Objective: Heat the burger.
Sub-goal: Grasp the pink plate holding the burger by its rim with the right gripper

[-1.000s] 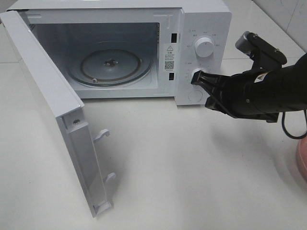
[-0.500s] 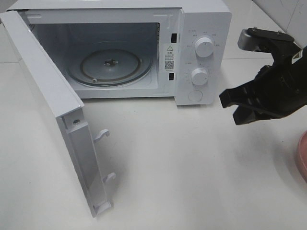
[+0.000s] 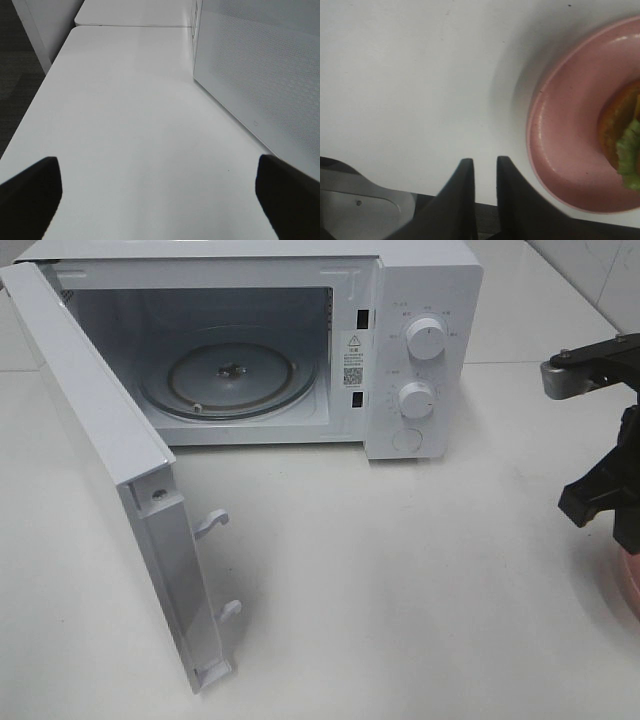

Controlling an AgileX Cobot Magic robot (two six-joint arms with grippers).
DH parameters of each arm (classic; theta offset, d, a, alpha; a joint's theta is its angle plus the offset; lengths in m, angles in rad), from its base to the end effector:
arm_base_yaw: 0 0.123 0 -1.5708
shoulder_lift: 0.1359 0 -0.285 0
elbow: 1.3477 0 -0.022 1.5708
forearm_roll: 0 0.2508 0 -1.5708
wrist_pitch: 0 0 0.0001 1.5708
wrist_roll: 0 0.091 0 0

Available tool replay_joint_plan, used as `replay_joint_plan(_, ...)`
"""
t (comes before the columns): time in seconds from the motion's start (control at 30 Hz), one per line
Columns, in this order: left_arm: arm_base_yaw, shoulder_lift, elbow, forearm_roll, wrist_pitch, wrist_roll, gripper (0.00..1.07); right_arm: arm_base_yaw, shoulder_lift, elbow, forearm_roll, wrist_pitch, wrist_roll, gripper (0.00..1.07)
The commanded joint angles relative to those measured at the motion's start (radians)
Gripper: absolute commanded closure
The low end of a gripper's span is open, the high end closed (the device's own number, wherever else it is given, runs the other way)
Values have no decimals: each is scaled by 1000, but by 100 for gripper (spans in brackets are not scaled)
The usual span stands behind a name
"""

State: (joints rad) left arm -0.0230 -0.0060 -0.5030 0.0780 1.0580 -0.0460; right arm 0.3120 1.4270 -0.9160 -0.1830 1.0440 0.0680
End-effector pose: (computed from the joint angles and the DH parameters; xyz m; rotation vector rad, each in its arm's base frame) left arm -0.0060 0.0063 0.2785 -0.0272 2.0303 0.0497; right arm 0.2378 0.0616 0.2356 -0.4903 2.9624 -0.2115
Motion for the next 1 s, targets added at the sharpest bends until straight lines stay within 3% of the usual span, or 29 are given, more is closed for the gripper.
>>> replay_joint_plan(0.03, 2, -18, 2, -7, -16, -4, 9, -8, -7, -3, -58, 23, 46, 74)
replay_joint_plan(0.07, 2, -18, 2, -7, -16, -4, 9, -8, -7, -3, -72, 23, 47, 66)
replay_joint_plan(0.1, 2, -18, 2, -7, -16, -4, 9, -8, -7, -3, -109, 17, 47, 49)
replay_joint_plan(0.13, 2, -18, 2, -7, -16, -4, 9, -8, -7, -3, -109, 17, 47, 49)
replay_joint_plan(0.17, 2, -18, 2, -7, -16, -4, 9, -8, -7, -3, -135, 7, 59, 30)
replay_joint_plan(0.3, 2, -18, 2, -7, -16, -4, 9, -8, -7, -2, -170, 2, 63, 9)
replay_joint_plan(0.6, 2, -18, 2, -7, -16, -4, 9, -15, -7, 24, -167, -34, 65, 10)
replay_joint_plan(1.0, 2, -18, 2, -7, -16, -4, 9, -138, -7, 132, -144, -150, 66, 15)
